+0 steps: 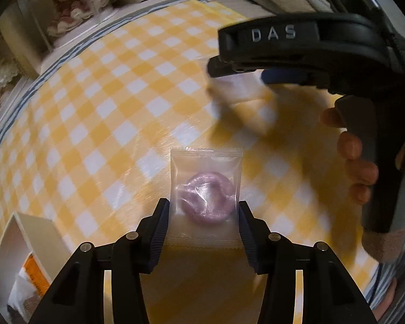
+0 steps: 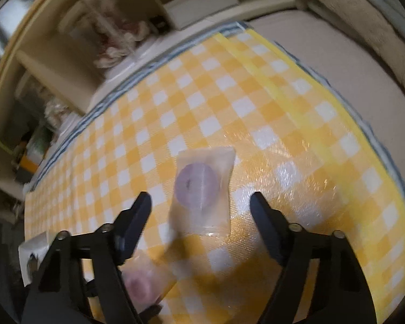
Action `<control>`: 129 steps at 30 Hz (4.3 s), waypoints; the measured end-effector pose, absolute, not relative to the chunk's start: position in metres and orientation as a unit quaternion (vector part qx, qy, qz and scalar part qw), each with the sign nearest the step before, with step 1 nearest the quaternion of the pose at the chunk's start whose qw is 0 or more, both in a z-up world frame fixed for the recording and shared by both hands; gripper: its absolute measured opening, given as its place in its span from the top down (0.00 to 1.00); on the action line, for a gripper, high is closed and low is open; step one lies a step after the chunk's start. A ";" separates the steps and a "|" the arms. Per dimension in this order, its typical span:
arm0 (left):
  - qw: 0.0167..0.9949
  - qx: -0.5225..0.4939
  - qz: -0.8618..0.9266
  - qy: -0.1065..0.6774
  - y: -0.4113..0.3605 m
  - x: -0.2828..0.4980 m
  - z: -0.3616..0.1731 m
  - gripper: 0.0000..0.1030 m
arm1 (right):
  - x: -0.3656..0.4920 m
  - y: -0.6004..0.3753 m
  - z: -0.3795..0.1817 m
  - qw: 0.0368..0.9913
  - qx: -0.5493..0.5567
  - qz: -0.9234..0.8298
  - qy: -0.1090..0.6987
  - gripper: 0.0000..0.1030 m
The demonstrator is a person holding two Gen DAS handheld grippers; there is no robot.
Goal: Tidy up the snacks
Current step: 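Grasp a pink ring packet with the left gripper while the right gripper grasps another, then carry both pink ring packets over the white tray and open both grippers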
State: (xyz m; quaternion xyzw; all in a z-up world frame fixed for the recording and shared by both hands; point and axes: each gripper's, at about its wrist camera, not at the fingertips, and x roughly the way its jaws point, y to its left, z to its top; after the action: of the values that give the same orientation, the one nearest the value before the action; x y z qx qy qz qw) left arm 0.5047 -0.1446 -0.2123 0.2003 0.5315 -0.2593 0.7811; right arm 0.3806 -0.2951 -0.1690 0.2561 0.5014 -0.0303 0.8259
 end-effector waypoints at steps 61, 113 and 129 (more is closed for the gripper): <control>0.908 -0.052 -0.081 0.408 0.127 0.245 0.013 0.53 | 0.237 -0.184 0.009 0.889 0.167 0.174 0.389 0.72; 0.835 -0.108 -0.067 0.535 0.216 0.314 -0.106 0.53 | 0.364 0.068 -0.139 0.763 0.203 0.233 0.568 0.72; 0.841 -0.079 -0.051 0.533 0.209 0.318 -0.110 0.32 | 0.362 0.071 -0.120 0.767 0.192 0.260 0.555 0.57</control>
State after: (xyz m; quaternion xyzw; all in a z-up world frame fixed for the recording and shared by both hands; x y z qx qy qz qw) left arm 0.3183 0.2090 -0.1104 -0.0789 0.5334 -0.0512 0.8406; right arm 0.3616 0.0713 -0.1198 0.1920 0.5548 0.2596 0.7668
